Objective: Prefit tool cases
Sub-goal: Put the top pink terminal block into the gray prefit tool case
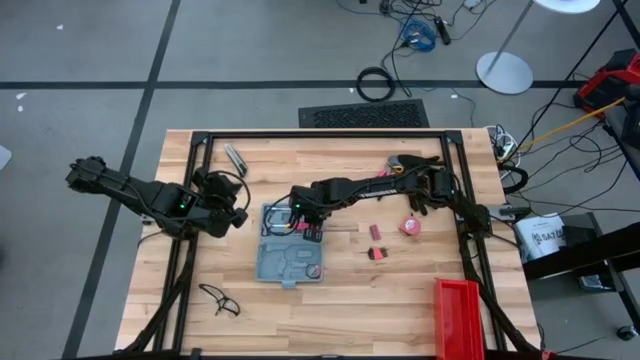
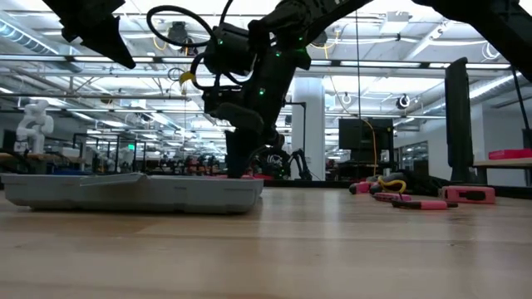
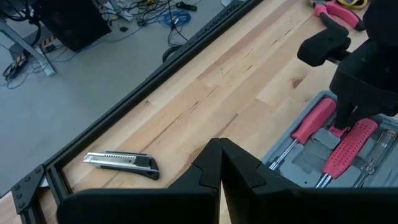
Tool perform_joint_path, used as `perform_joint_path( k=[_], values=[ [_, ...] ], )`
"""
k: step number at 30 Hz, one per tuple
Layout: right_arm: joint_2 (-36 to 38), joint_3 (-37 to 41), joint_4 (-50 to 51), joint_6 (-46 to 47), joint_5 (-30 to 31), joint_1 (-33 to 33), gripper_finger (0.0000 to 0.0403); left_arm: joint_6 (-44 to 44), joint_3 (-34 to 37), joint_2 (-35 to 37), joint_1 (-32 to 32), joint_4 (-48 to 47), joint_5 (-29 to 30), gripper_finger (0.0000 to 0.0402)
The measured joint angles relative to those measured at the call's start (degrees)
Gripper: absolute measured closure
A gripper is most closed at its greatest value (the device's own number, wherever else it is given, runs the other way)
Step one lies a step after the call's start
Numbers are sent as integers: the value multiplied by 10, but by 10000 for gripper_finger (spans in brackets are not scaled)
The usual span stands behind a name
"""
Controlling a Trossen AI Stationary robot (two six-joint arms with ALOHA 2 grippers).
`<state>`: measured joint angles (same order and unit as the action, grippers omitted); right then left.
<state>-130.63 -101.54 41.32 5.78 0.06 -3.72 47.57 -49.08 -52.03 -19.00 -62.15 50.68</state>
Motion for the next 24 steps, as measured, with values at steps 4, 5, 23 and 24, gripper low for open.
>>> perform_joint_path(
  k=[4,5,23,24],
  values=[
    [-4,0,10,0,-3,0,403,0,0,0,0,0,0,391],
    [-9,0,14,0,-7,0,403,0,0,0,0,0,0,391],
    [64,1,16,-16,-30,-3,403,0,0,0,0,2,0,391],
    [70,-2,22,-16,-30,-4,403,0,0,0,0,2,0,391]
  ],
)
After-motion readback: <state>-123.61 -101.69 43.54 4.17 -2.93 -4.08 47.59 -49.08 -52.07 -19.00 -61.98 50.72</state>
